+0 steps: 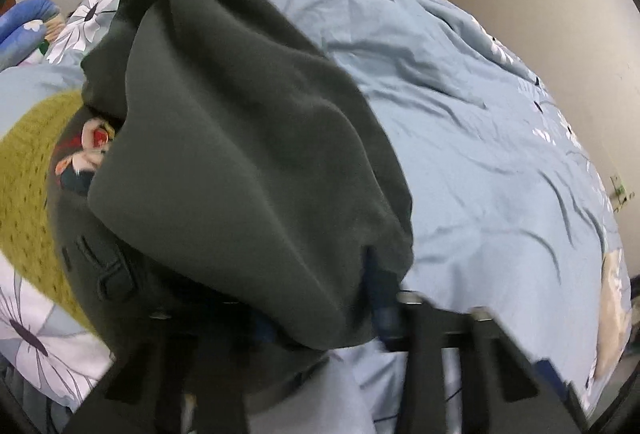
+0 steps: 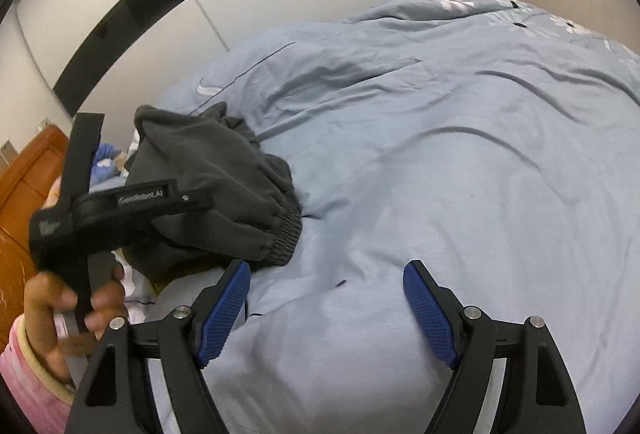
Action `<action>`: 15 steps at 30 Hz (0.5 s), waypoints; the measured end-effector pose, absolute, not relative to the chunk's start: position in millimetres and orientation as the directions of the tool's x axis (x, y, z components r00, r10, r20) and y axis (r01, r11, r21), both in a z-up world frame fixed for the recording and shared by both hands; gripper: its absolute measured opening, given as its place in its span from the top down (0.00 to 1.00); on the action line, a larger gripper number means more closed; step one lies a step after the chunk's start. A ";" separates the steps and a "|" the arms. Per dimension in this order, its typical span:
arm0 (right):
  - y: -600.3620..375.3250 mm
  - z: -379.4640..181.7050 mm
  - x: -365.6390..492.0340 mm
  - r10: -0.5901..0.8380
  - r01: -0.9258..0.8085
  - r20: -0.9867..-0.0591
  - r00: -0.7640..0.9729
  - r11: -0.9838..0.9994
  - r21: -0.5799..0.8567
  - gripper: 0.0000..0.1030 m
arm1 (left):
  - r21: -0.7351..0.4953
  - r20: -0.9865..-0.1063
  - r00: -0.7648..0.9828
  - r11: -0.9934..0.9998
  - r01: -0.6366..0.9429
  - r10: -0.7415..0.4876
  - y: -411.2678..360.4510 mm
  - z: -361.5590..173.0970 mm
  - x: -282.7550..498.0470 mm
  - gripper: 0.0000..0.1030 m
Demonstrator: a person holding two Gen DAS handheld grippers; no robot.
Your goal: Fold clothes
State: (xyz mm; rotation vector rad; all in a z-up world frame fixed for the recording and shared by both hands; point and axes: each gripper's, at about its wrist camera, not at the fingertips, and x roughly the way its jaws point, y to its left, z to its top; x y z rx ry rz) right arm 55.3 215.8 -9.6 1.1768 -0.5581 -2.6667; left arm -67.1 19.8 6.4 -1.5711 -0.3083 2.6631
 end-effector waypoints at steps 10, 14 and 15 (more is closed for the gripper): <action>263.0 8.1 89.5 -0.248 -0.076 -0.619 -0.745 -0.891 0.448 0.20 | -0.245 -0.635 -0.653 -0.909 -0.338 0.414 109.1 124.1 -45.3 0.91; 293.8 19.7 118.8 -0.188 -0.135 -0.578 -0.794 -0.873 0.469 0.21 | -0.219 -0.518 -0.634 -0.806 -0.550 0.574 175.1 175.0 -28.3 0.91; 301.3 21.3 127.3 -0.169 -0.153 -0.572 -0.802 -0.869 0.471 0.21 | -0.218 -0.498 -0.611 -0.771 -0.598 0.615 192.5 183.9 -24.8 0.91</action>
